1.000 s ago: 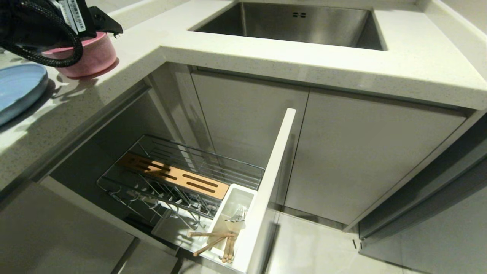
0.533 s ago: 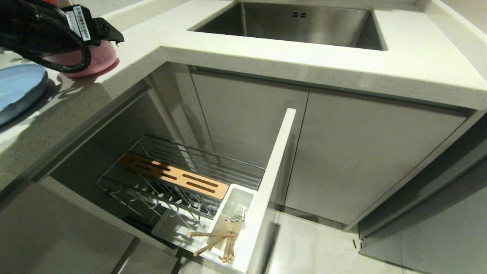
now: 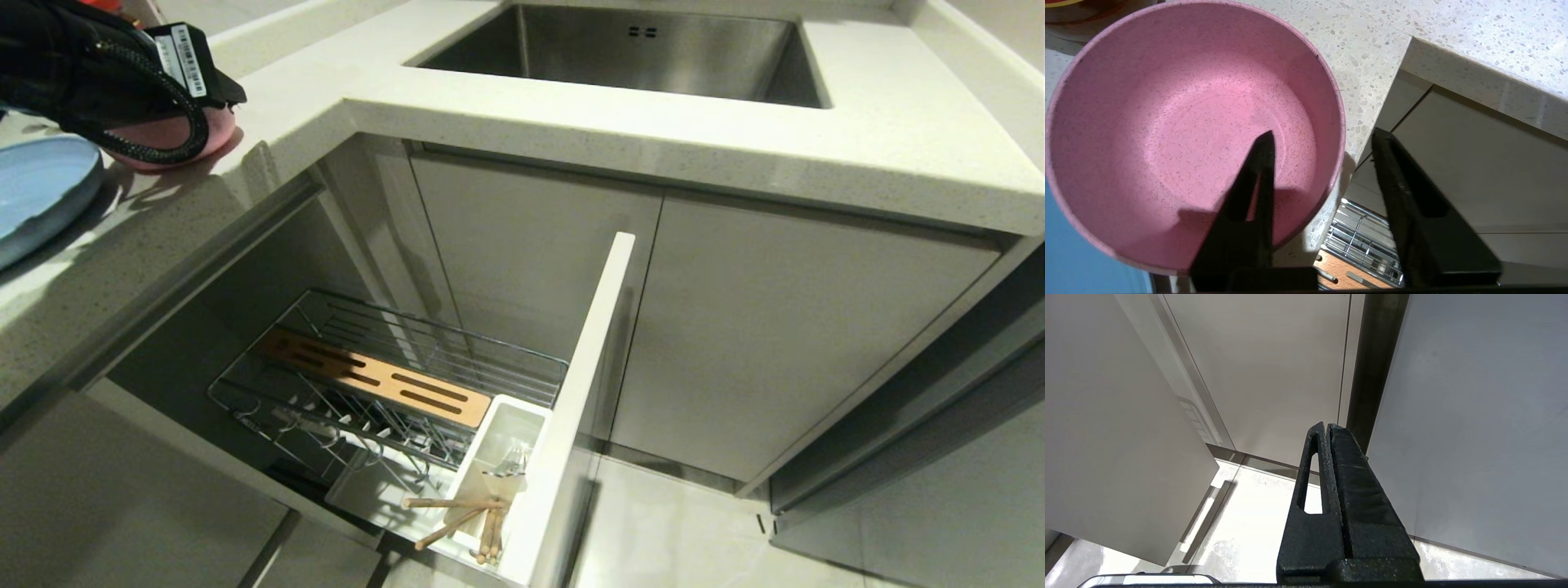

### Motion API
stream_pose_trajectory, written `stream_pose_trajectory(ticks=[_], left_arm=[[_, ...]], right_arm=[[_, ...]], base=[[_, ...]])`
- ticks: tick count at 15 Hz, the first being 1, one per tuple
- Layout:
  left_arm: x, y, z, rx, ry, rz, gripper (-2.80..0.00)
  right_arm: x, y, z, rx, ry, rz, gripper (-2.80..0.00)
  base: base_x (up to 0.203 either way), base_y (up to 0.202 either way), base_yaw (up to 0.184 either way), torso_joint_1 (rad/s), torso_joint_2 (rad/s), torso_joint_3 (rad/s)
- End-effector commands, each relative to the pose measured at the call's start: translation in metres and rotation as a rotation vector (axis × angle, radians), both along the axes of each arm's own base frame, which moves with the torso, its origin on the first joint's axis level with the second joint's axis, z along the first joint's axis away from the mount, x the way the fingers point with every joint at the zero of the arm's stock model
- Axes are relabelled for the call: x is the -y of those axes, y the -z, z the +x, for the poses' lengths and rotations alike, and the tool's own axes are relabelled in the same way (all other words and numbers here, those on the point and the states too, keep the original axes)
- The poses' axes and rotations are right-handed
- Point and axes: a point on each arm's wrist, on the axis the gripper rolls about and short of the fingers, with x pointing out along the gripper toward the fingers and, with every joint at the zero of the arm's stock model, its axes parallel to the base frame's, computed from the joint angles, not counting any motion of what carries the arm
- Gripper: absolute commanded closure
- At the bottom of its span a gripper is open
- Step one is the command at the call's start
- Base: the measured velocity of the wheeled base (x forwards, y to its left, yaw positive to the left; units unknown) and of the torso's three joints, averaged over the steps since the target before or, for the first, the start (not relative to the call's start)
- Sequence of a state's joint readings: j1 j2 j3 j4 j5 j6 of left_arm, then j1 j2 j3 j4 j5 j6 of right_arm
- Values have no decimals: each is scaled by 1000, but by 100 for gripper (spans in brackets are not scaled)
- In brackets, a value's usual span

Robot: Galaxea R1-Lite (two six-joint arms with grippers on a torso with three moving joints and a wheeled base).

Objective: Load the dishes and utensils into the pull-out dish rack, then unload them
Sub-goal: Pick up the bowl and place it in the cupboard

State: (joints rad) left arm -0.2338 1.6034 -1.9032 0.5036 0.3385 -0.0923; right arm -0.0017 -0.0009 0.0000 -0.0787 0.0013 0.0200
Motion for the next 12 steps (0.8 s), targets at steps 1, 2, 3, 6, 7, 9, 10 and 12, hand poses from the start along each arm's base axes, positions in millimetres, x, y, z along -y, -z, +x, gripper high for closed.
stream_pose_trajectory(ticks=[1,2,3,6,7,9,10,12], left_arm=[[0,0,0,-3,-1,0,0],[0,0,0,-2,-1,-1,0],[0,-1,-2,3,-1,-5,0],[-2,-7,-11,27,2,-16,0],[-4,-11,-17,44,1,-23,0],[-9,-22,-39,94,0,-71,0],[-11,-29,-51,130,-1,-124,0],[-17,-47,-87,232,9,-204,0]], right_arm=[[0,7,2,-26,0,0,0],[0,7,2,-24,0,0,0],[0,7,2,-24,0,0,0],[0,7,2,-24,0,0,0],[0,7,2,-24,0,0,0],[0,7,2,-25,0,0,0],[0,7,2,-25,0,0,0],[0,7,2,-24,0,0,0]], base=[[0,0,0,0,0,0],[0,0,0,0,0,0],[0,0,0,0,0,0],[0,0,0,0,0,0],[0,0,0,0,0,0],[0,0,0,0,0,0],[0,0,0,0,0,0],[0,0,0,0,0,0]])
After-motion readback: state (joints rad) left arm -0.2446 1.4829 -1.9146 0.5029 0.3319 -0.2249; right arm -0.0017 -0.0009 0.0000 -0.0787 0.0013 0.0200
